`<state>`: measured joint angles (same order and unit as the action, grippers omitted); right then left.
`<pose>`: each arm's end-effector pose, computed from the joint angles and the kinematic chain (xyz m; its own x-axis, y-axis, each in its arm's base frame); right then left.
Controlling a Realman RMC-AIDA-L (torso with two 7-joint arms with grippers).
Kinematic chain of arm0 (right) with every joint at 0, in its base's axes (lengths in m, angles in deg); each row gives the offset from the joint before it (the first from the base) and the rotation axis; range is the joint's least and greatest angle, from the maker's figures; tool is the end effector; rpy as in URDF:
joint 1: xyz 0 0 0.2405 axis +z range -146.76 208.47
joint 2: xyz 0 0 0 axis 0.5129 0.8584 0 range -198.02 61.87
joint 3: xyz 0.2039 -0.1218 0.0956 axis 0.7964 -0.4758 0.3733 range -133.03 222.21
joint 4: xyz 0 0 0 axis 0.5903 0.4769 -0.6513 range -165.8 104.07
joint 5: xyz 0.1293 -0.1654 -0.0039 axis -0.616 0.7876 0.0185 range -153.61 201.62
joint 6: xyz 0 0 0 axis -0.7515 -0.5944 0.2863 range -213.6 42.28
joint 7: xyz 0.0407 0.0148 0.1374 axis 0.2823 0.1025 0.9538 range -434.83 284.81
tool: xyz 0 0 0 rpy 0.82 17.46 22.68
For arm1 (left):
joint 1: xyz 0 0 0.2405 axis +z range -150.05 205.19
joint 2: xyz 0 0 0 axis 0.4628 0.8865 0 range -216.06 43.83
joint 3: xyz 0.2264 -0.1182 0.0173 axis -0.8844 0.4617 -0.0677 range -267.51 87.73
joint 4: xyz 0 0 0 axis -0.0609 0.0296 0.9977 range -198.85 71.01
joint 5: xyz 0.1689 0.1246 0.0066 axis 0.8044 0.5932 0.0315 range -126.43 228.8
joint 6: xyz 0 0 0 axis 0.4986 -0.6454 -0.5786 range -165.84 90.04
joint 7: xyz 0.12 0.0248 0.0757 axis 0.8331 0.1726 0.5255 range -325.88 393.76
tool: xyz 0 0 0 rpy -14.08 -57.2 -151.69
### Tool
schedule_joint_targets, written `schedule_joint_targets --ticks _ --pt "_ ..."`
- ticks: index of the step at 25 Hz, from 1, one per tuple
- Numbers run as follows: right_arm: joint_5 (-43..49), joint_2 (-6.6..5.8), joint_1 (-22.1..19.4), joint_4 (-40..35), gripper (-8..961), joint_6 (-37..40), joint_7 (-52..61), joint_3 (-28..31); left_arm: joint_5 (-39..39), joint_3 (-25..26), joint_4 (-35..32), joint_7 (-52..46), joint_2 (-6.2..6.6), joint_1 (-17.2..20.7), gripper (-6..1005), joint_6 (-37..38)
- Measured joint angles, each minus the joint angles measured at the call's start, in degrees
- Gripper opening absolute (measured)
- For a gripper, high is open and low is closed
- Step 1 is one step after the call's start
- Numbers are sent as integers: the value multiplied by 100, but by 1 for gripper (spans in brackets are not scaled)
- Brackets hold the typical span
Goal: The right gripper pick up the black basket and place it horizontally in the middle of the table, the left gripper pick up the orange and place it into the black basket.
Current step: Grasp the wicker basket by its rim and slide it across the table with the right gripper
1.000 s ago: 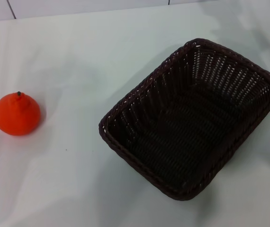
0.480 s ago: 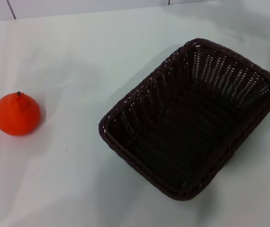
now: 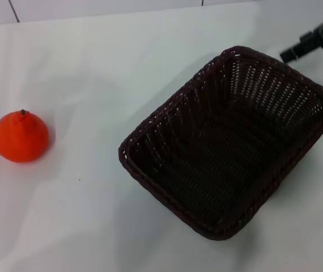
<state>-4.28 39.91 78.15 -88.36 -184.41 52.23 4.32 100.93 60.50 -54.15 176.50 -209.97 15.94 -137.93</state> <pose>0.2228 0.4043 0.1223 -0.6813 0.7320 0.0017 0.6753 0.6276 0.3875 -0.3414 0.2277 0.0486 0.3681 -0.3987 0.8399 0.8662 -0.1812 -0.4657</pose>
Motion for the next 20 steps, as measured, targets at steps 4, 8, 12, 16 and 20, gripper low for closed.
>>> schedule_joint_targets --ticks 4,8,12,16,20 --pt "252 93 56 143 823 127 20 -245 0 1 -1 0 2 -24 688 35" --pt "344 171 85 488 822 457 13 -489 0 0 -2 0 2 -54 688 53" --pt "363 241 120 1008 822 1005 -107 -616 0 39 -2 0 -1 -86 688 88" --pt "337 279 145 1388 821 1374 -269 -606 0 49 -2 0 -6 -112 688 132" --pt "330 295 117 1442 706 1438 -301 -565 0 52 -2 0 -7 -129 687 147"
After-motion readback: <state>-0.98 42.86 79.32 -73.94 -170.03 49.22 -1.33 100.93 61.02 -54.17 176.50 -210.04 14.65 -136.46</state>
